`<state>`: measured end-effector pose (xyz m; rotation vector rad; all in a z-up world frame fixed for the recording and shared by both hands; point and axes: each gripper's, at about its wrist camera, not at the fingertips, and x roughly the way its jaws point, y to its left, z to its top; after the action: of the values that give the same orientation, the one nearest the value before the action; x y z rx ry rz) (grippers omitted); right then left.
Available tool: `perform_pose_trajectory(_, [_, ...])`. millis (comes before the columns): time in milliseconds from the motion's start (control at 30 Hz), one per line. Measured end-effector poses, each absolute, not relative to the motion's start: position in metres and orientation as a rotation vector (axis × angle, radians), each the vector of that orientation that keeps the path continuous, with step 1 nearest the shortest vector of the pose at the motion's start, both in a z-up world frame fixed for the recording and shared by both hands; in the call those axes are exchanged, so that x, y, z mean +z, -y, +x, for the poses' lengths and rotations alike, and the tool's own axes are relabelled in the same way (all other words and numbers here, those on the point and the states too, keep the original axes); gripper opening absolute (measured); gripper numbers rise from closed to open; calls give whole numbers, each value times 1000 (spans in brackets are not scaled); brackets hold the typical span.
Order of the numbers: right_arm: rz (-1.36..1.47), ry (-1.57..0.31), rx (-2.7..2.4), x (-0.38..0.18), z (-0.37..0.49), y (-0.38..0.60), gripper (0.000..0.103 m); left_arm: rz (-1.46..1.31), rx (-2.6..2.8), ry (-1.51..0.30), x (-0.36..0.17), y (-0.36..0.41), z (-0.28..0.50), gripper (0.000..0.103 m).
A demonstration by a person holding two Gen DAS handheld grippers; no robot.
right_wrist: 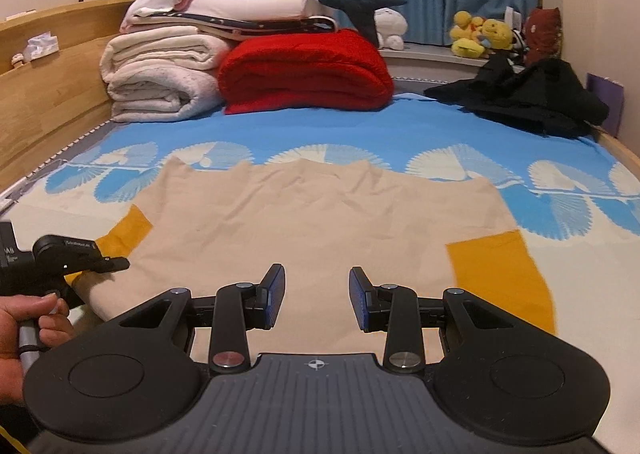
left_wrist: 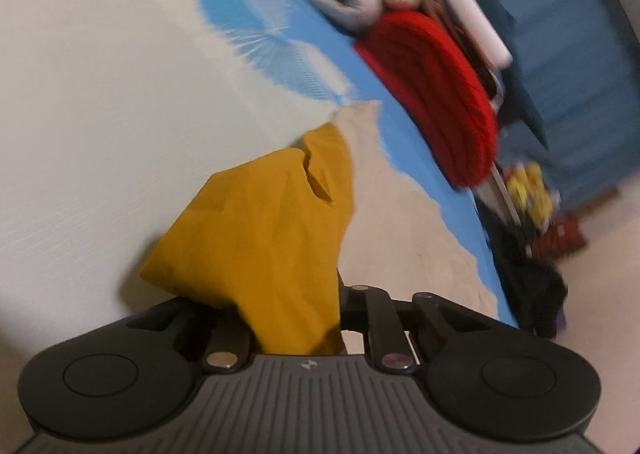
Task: Fold large clothes
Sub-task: 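Grasp the yellow corner of the jacket with the left gripper and lift it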
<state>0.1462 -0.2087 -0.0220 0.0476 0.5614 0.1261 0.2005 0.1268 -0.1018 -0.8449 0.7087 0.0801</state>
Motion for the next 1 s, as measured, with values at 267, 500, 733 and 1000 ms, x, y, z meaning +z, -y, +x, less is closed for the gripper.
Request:
perform_pose_trajectory(267, [81,-576,203,-28,163,157,37,-602,74,-781,-20,-160,178,15])
perform_pose_trajectory(500, [104,-623,387,-34,161,109,37,-503,65,-770,-6,-206,153,16])
perform_pose_trajectory(733, [8,-897,453,-82,186,58,37,-558,135,-857,-23,-211,158,16])
perform_pose_trajectory(1000, [-72,-950,398,-99,201,41,37,-447,102,-822,-3,-182,159,16])
